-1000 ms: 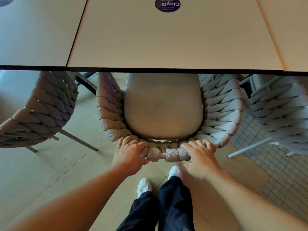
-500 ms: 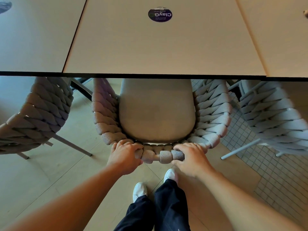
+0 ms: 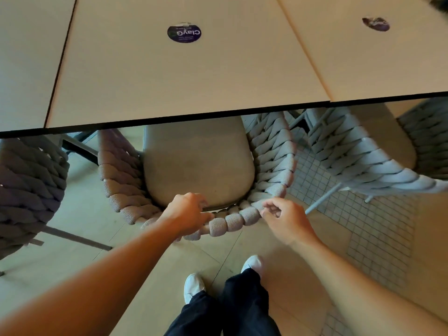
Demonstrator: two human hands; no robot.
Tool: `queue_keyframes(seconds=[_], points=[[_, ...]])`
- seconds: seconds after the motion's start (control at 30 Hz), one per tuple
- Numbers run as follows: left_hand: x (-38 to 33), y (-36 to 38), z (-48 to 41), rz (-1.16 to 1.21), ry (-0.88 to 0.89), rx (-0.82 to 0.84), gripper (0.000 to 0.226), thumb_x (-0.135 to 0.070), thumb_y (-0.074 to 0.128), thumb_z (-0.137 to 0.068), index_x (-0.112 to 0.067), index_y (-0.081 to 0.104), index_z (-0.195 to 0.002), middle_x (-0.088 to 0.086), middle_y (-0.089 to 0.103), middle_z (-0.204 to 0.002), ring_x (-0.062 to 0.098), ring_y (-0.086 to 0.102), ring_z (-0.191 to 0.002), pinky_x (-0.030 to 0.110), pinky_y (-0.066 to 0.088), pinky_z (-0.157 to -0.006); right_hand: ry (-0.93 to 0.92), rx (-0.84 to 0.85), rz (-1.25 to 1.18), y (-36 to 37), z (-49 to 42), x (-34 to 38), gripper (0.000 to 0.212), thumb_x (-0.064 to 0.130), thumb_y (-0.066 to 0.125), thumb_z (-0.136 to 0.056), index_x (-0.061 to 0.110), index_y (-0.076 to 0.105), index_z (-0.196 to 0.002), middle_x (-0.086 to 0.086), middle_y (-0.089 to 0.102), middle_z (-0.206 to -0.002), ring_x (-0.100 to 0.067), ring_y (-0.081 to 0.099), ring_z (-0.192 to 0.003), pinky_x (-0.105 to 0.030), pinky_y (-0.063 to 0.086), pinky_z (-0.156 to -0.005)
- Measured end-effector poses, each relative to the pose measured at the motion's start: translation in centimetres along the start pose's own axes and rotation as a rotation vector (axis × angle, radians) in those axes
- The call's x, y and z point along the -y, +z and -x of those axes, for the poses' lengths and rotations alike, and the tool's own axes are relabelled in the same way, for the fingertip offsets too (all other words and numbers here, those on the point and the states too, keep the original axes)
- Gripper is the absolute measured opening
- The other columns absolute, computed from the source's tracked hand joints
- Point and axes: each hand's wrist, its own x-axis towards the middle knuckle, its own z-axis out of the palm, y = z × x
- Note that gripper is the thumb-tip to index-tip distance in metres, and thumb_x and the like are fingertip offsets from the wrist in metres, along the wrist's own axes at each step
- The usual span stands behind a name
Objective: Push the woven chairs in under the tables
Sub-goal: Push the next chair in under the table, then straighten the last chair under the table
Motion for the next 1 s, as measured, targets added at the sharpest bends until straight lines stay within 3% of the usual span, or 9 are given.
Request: queue_keyframes(seconds=[0.07,0.2,0.33,0.5,0.67,0.73,0.87,1.0], points=[[-1.9,0.2,-0.1,0.003,0.024,0.015,0.035,-0.044,0.068,-0.083,-0.027,0.065,-0.113,-0.003,0.070,-0.107,0.016,0.066,-0.091,0.035,0.057,-0.083,0.043,-0.023,-0.001,-1.6,0.8,-1.3,0.007,0.022,0.069,-0.085,0.029,0.070,-0.088,0.014,0.067,-0.079,-0.003,0.062,-0.074,-0.023,0.050,-0.076],[-6.5,0.8,0.2,0.047,0.073,0.053,0.032,-0.040,0.068,-0.081,-0.029,0.066,-0.111,-0.005,0.071,-0.101,0.014,0.066,-0.090,0.032,0.057,-0.081,0.126,-0.032,0.022,-5.2,1.8,-4.4,0.006,0.024,0.069,-0.086,0.027,0.070,-0.092,0.013,0.065,-0.083,-0.002,0.061,-0.081,-0.023,0.049,-0.079],[-12.1,2.4,0.0,0.088,0.122,0.094,0.030,-0.038,0.068,-0.081,-0.031,0.066,-0.111,-0.006,0.070,-0.102,0.011,0.067,-0.085,0.024,0.055,-0.065,0.205,-0.038,0.003,-9.1,2.4,-8.5,0.012,0.024,0.070,-0.087,0.024,0.071,-0.098,0.011,0.066,-0.088,-0.011,0.064,-0.091,-0.030,0.052,-0.088],[-20.5,6.7,-0.9,0.059,0.169,0.129,0.033,-0.040,0.070,-0.083,-0.030,0.066,-0.115,-0.006,0.069,-0.108,0.011,0.062,-0.097,0.031,0.054,-0.086,0.260,-0.045,-0.016,-15.3,3.2,-15.1,0.020,0.028,0.067,-0.089,0.026,0.068,-0.109,0.014,0.064,-0.094,-0.008,0.061,-0.093,-0.026,0.047,-0.082],[-29.4,11.9,-1.9,-0.005,0.182,0.151,0.034,-0.042,0.070,-0.082,-0.028,0.065,-0.113,-0.010,0.072,-0.100,0.007,0.065,-0.087,0.033,0.053,-0.088,0.278,-0.040,-0.027,-21.8,3.8,-22.7,0.024,0.033,0.065,-0.090,0.030,0.065,-0.114,0.013,0.064,-0.100,-0.004,0.058,-0.093,-0.021,0.042,-0.072],[-32.9,13.8,-2.2,-0.010,0.189,0.154,0.035,-0.039,0.071,-0.083,-0.026,0.065,-0.115,-0.006,0.072,-0.102,0.009,0.067,-0.075,0.034,0.057,-0.084,0.275,-0.041,-0.042,-24.3,4.0,-25.6,0.026,0.034,0.064,-0.090,0.030,0.065,-0.116,0.013,0.064,-0.102,-0.002,0.058,-0.092,-0.019,0.042,-0.070],[-40.2,17.8,-3.2,-0.028,0.227,0.155,0.037,-0.039,0.072,-0.083,-0.028,0.064,-0.118,-0.004,0.070,-0.109,0.008,0.062,-0.072,0.022,0.050,-0.059,0.324,-0.062,-0.054,-29.6,4.7,-31.6,0.026,0.034,0.064,-0.090,0.031,0.064,-0.116,0.011,0.064,-0.107,-0.011,0.060,-0.100,-0.032,0.049,-0.086],[-46.2,20.6,-4.4,-0.022,0.269,0.136,0.031,-0.037,0.071,-0.083,-0.027,0.068,-0.112,-0.003,0.072,-0.104,0.007,0.066,-0.082,0.016,0.046,-0.064,0.343,-0.079,-0.033,-33.6,4.5,-35.9,0.025,0.036,0.063,-0.092,0.033,0.063,-0.117,0.012,0.064,-0.106,-0.011,0.060,-0.098,-0.034,0.050,-0.088]])
